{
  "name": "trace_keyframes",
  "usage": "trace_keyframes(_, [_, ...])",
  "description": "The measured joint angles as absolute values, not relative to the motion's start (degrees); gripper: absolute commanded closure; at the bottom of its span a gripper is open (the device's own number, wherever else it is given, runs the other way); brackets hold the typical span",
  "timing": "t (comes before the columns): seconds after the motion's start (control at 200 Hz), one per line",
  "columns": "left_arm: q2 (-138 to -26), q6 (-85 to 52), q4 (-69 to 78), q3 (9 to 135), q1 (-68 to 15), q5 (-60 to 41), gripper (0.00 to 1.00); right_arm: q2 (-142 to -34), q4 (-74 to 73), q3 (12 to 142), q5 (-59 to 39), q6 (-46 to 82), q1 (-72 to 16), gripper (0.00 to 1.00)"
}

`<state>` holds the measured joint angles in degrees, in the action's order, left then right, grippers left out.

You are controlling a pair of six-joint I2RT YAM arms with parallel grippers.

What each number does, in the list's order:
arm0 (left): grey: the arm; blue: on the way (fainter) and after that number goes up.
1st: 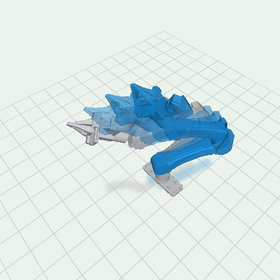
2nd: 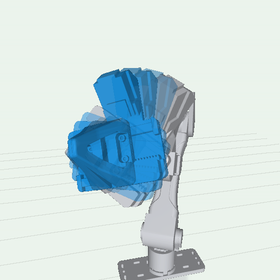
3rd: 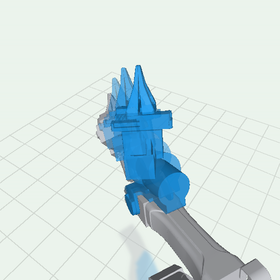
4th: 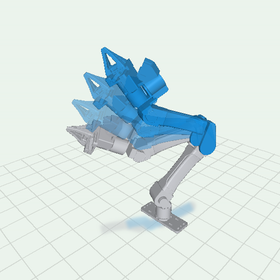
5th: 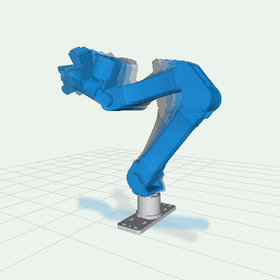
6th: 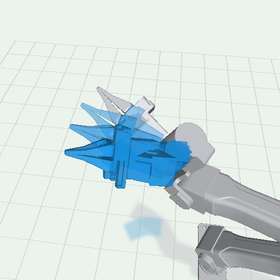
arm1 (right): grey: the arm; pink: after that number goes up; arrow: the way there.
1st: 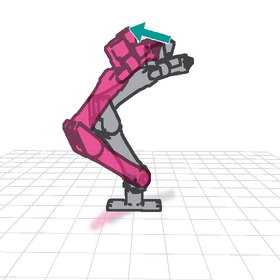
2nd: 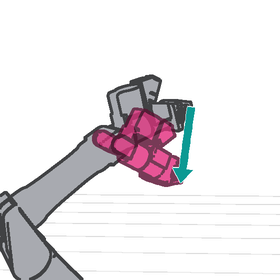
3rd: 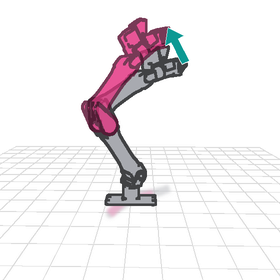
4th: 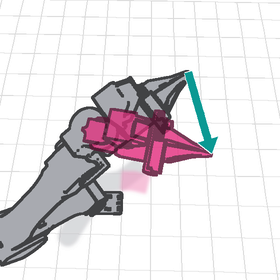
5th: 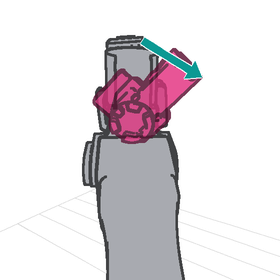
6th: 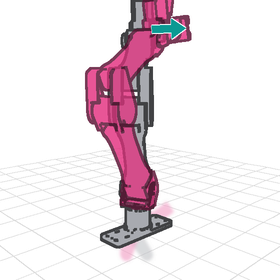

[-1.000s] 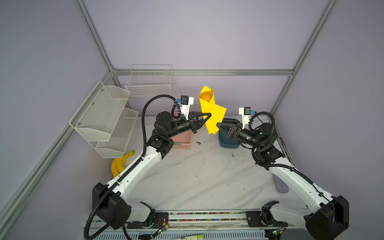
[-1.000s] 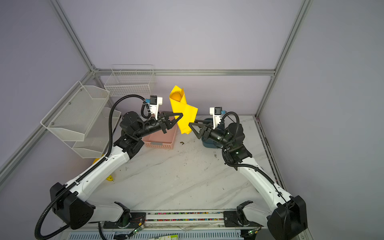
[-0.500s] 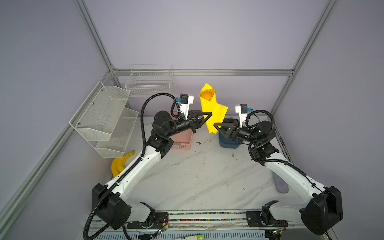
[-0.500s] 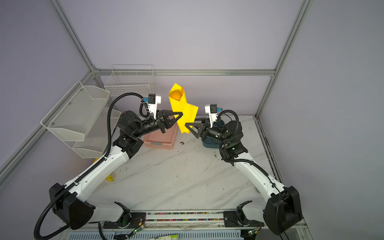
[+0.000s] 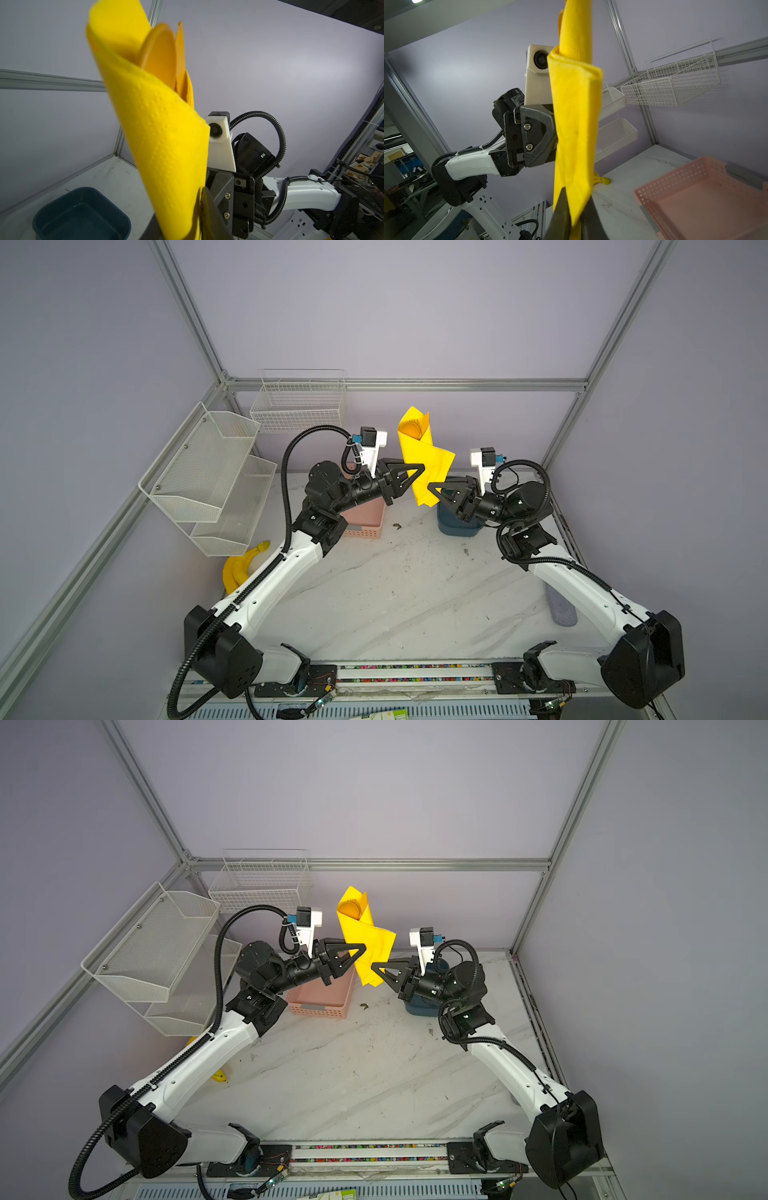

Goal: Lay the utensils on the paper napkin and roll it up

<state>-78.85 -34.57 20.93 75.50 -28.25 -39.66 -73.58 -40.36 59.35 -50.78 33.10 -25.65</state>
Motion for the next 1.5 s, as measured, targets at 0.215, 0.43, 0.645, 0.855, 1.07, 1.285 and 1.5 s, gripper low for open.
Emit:
trace_keyframes(0.215, [-79.7,-36.1,23.7,75.5,-28.3,-40.1,0.71,-73.6,-40.8,59.4,-50.8,33.1,-25.7,0.97])
trace_keyframes(0.43, [-80.9,-38.6,26.7,75.5,-28.3,-40.8,0.71,-73.6,-41.8,59.4,-50.9,33.1,-26.1,0.98])
trace_keyframes(0.645, [-82.6,-40.3,30.3,75.5,-28.3,-42.2,0.75,-74.1,-41.5,60.2,-51.4,32.8,-26.7,0.98])
trace_keyframes(0.855, [-82.9,-41.1,31.3,75.5,-28.3,-43.1,0.86,-74.3,-40.8,60.3,-50.9,32.2,-27.0,0.93])
trace_keyframes(1.07, [-82.9,-40.9,31.5,75.5,-28.3,-42.8,0.89,-73.9,-40.0,60.6,-49.6,31.4,-27.2,0.66])
trace_keyframes(1.285, [-82.9,-40.9,31.6,75.5,-28.3,-42.4,0.90,-72.0,-38.4,61.5,-46.7,30.0,-27.5,0.63])
trace_keyframes(1.5, [-82.9,-40.9,31.5,75.5,-28.3,-42.5,0.90,-70.0,-35.0,64.3,-40.3,27.3,-27.5,0.73])
